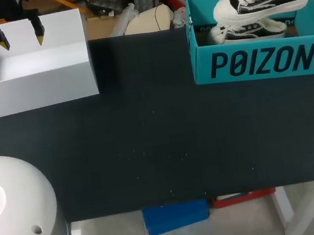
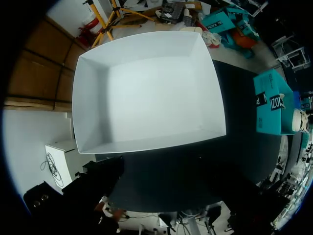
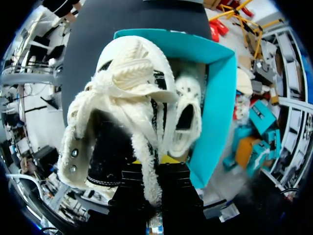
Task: Take the shoe out of the shoebox, open the shoe tongue, remove and reinsert the insole, then place the shoe into the shoebox
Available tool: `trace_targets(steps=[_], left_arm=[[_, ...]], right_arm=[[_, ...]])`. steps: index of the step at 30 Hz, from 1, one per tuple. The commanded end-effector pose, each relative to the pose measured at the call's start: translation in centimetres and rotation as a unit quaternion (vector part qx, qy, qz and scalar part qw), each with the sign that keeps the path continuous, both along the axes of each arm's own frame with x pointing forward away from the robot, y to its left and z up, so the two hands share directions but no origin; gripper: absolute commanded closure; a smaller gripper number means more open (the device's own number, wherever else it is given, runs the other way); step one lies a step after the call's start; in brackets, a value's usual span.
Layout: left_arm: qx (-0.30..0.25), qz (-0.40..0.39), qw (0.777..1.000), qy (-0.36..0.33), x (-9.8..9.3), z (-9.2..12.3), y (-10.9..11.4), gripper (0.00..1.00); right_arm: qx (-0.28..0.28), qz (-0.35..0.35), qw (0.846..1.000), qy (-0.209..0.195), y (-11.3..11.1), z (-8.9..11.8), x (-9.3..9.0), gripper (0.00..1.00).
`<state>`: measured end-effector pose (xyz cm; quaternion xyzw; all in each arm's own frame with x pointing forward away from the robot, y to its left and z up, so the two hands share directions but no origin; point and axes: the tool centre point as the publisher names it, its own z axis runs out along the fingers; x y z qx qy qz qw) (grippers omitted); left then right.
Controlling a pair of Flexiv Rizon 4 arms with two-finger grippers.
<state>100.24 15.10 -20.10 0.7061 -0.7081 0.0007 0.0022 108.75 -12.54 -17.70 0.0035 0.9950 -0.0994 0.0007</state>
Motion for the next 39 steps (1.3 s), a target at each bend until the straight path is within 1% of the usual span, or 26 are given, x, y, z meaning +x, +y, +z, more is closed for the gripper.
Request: trace_targets(steps=[1,6,10,15,19,23,25,27,28,35,39], left_arm=[[0.001,0.001,1.000,0.000,-0.1,0.1,-0.1,0.00],[0.001,0.001,1.000,0.000,-0.1,0.1,-0.1,0.00],[0.001,0.001,1.000,0.000,-0.1,0.1,-0.1,0.00],[0.001,0.001,1.000,0.000,-0.1,0.1,-0.1,0.00],[0.001,0.001,1.000,0.000,-0.1,0.1,-0.1,0.00],[0.001,0.001,1.000,0.000,-0.1,0.1,-0.1,0.00],[0.001,0.001,1.000,0.000,-0.1,0.1,-0.1,0.00],[0.001,0.001,1.000,0.000,-0.1,0.1,-0.1,0.00],[0.001,0.001,1.000,0.000,-0.1,0.1,-0.1,0.00],[0.001,0.001,1.000,0.000,-0.1,0.1,-0.1,0.00],[0.001,0.001,1.000,0.000,-0.1,0.1,-0.1,0.00]], right_arm=[[-0.034,0.001,0.999,-0.025,6.9,7.5,-4.9,1.00],[-0.034,-0.004,0.999,-0.038,14.3,7.8,-8.7,1.00],[-0.024,-0.008,0.999,-0.041,19.6,6.9,-11.1,1.00],[-0.016,-0.014,0.999,-0.039,24.6,5.0,-14.1,1.00],[-0.010,-0.009,1.000,-0.028,28.2,2.7,-16.2,1.00],[-0.010,-0.002,1.000,-0.016,30.6,-0.1,-18.1,1.00],[0.003,-0.007,1.000,-0.016,31.5,-1.6,-18.9,1.00],[0.000,-0.006,1.000,-0.016,32.2,-3.2,-19.7,1.00],[0.008,-0.010,1.000,-0.016,32.5,-4.0,-20.0,1.00],[0.027,-0.015,0.999,-0.016,33.8,-10.1,-22.0,1.00],[0.040,-0.010,0.999,-0.007,34.5,-13.4,-22.9,1.00]])
